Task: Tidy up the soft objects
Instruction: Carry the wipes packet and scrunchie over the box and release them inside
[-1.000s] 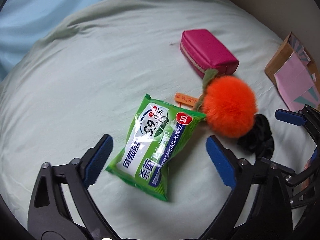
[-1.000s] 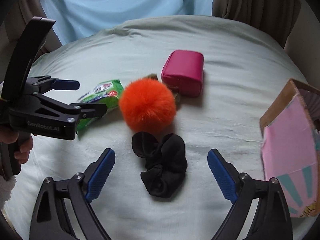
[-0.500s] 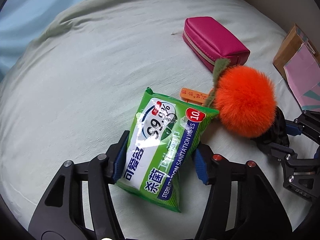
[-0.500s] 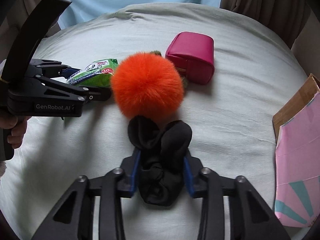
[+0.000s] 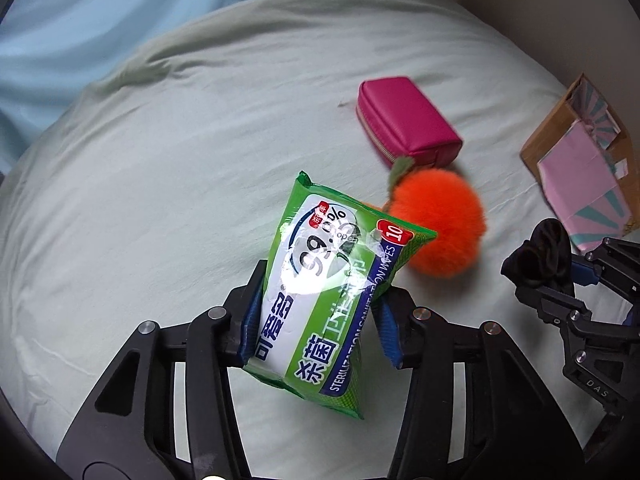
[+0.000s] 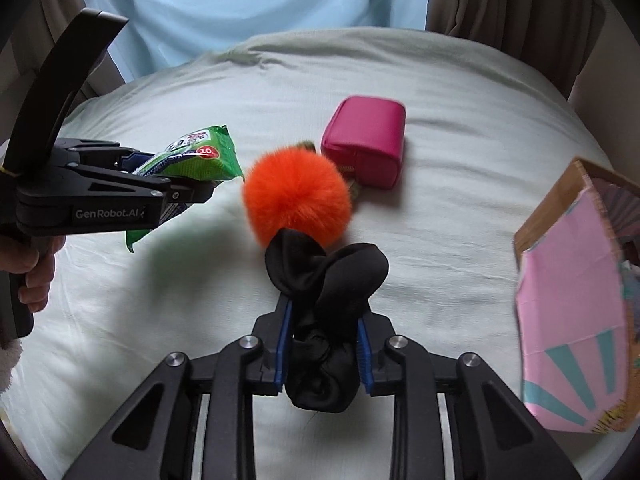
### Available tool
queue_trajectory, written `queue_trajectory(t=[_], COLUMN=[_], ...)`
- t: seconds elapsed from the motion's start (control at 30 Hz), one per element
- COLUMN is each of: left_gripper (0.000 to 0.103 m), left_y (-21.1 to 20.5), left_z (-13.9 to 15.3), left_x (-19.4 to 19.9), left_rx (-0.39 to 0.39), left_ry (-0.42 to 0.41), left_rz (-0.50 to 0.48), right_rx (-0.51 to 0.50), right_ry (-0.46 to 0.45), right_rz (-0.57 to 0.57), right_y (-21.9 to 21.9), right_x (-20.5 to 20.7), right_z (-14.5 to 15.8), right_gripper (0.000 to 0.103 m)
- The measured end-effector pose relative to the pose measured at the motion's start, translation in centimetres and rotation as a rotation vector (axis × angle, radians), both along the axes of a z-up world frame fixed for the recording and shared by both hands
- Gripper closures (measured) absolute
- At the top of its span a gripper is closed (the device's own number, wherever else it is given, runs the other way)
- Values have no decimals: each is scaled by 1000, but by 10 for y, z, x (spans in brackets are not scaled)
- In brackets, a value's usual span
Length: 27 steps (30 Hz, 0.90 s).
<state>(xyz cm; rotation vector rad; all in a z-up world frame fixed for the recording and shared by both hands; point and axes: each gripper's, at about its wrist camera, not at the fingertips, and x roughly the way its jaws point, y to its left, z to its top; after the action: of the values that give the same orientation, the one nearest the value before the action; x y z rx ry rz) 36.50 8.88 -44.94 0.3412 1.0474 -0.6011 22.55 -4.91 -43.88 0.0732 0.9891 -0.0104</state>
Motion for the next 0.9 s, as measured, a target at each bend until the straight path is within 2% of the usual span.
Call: queue_trajectory(t=[0.2,0.5,0.67,0.8,0.9], left_gripper=[59,59,59,59,59], left_y=[3,-20,-52,-83,-118], left_z=[56,167,217,244,260], left_x=[-32,-84,-112,-134,-151], left_rx=[-18,-45,-79,-106,-121], left_ry=[-20,-81,-97,-98,-85], left_rz=[35,75,92,105,115], right_rx=[10,58,64,67,79], right_ry=[-48,-134,-188,-199,-162], right_rz=[-11,-40,-81,-117,-145], right_y=[-7,-31,-65,-102,-138], right_x=[-25,-57,-80,-88,-95], right_z=[60,173,229,257,271], right_gripper=[78,78,78,78,78])
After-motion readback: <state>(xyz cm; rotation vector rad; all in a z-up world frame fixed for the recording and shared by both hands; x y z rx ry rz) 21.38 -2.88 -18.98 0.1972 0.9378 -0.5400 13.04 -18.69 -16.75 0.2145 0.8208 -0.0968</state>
